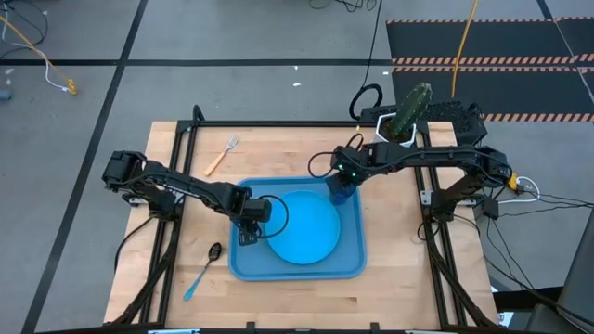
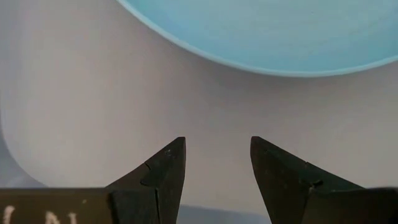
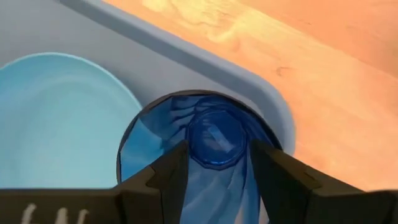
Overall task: Pick and place plate/cup/fork/spoon on tray
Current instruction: Adjust the dark blue cup
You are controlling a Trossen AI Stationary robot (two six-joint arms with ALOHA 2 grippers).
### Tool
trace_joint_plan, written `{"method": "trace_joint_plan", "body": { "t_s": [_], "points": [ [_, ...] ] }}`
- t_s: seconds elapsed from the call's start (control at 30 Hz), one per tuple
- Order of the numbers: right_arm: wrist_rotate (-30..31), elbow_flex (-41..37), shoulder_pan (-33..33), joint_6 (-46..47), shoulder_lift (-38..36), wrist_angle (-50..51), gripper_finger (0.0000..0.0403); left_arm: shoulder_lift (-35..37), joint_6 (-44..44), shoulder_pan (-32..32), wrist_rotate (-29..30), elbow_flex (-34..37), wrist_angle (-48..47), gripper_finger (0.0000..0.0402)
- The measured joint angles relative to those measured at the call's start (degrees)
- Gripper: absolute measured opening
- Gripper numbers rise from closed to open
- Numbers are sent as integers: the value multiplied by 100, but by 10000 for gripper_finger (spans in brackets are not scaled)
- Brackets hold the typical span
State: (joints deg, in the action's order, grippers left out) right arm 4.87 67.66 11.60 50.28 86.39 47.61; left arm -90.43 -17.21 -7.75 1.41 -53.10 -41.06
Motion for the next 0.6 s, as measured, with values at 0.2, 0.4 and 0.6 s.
{"method": "trace_joint_plan", "body": {
  "t_s": [0.2,0.4,0.6],
  "points": [
    [108,-1,2,-44,-2,98,167,0,2,0,-2,-1,2,184],
    [103,0,2,-44,-2,47,167,0,2,0,-1,-1,4,184],
    [-54,2,-47,42,-233,35,167,0,73,0,0,-2,19,184]
  ]
}}
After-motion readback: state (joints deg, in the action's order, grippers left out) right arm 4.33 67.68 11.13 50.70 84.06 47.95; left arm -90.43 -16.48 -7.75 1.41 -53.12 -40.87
